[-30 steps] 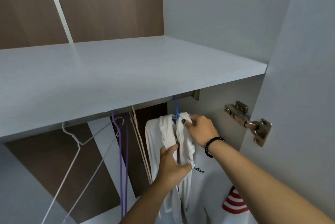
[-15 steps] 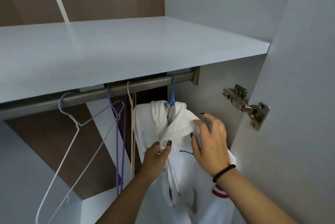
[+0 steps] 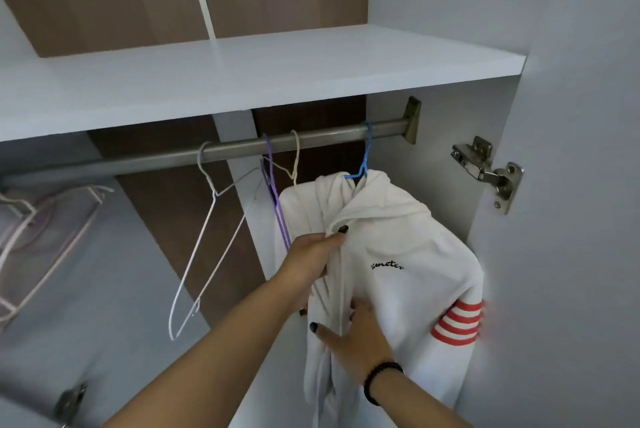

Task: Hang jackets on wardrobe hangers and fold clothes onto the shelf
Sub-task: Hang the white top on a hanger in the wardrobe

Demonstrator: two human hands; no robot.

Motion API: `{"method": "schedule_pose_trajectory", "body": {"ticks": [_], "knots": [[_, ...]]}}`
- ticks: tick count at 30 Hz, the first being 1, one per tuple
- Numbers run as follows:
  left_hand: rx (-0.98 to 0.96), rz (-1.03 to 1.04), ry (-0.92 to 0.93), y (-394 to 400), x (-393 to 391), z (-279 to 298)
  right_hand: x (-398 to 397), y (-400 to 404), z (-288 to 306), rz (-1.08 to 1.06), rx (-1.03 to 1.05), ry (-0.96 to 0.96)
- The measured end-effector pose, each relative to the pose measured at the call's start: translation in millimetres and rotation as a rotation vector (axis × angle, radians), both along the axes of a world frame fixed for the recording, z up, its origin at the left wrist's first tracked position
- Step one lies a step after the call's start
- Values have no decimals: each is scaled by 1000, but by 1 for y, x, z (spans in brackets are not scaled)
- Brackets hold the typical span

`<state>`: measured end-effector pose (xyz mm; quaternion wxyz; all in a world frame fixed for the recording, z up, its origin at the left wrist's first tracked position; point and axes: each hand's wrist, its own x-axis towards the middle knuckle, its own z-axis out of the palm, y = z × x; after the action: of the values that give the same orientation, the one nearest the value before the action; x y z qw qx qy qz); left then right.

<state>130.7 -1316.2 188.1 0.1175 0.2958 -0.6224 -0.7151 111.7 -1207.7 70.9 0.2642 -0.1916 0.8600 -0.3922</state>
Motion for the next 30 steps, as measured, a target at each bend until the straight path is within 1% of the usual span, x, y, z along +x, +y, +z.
{"method": "schedule_pose_trajectory", "body": {"ticks": [4, 7, 10, 12, 14, 16, 17, 18, 20, 22, 24, 27, 28, 30], "knots": [[-16, 26, 0, 11, 4, 16, -2, -10, -9, -76, -92, -35], [-82, 32, -9, 12, 8, 16, -6, -3, -10, -50, -192, -83], [-81, 27, 29, 13, 23, 4, -7, 11, -7, 4, -200, -67], [-36, 78, 76, 16, 42, -19, -6, 20, 0, 10, -212, -60], [61, 175, 127, 26, 68, -52, -7, 24, 9, 15, -216, -53], [112, 258, 83, 41, 93, -93, -8, 25, 22, 52, -209, -47], [95, 268, 16, 48, 101, -116, -7, 24, 30, 72, -213, -66], [55, 244, -59, 54, 106, -136, -5, 22, 38, 89, -213, -86], [-68, 129, -184, 64, 109, -164, -2, 16, 51, 106, -204, -95], [-170, 24, -194, 70, 105, -180, 2, 7, 62, 106, -195, -79], [-229, -21, -218, 70, 106, -186, 6, -3, 68, 82, -180, -68], [-391, -79, -256, 58, 114, -193, 13, -14, 71, 6, -174, -77], [-405, -89, -230, 52, 117, -194, 14, -17, 71, -40, -206, -97], [-341, -134, -202, 41, 124, -192, 17, -19, 68, -149, -306, -171]]}}
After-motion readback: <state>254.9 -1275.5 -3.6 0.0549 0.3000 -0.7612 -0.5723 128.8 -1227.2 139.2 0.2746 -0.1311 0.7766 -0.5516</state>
